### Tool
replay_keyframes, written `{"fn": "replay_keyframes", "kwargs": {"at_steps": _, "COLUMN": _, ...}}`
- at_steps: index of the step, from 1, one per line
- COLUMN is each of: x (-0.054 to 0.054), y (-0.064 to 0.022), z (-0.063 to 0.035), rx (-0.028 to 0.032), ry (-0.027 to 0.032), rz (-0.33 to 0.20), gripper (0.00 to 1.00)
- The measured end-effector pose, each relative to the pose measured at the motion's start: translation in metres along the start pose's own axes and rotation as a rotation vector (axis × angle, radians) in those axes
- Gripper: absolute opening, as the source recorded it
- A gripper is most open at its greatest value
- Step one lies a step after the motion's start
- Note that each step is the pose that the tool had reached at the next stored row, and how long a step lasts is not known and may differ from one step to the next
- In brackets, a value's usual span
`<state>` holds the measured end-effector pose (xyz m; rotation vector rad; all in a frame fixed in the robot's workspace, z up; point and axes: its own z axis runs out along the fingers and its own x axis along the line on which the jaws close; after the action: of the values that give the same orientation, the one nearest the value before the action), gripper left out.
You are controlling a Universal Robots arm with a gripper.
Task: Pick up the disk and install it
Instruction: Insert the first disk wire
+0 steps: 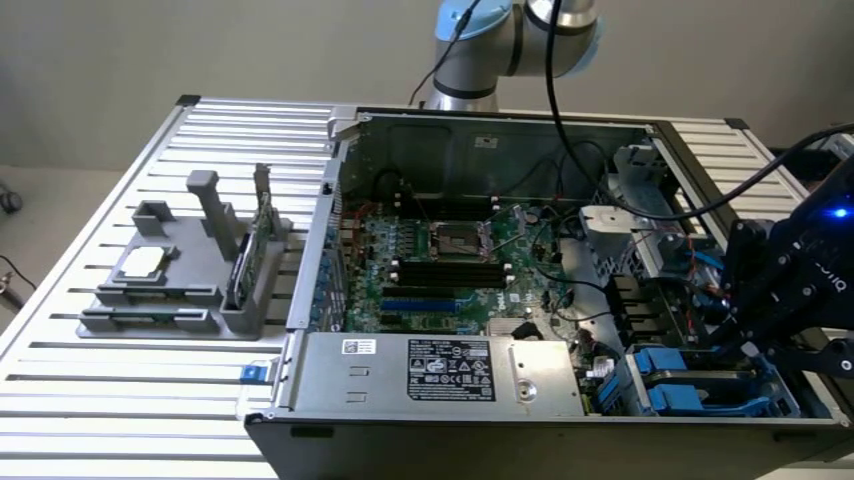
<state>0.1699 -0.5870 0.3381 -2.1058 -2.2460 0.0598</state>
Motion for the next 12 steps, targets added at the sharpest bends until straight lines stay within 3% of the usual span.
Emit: {"fn": "replay_keyframes", "kwargs": {"at_steps": 12, "x": -0.0004, "y": 0.0016, "z": 0.001, "rx": 0.0075, "ry": 0.0004, "rz": 0.0, "gripper": 0.18}}
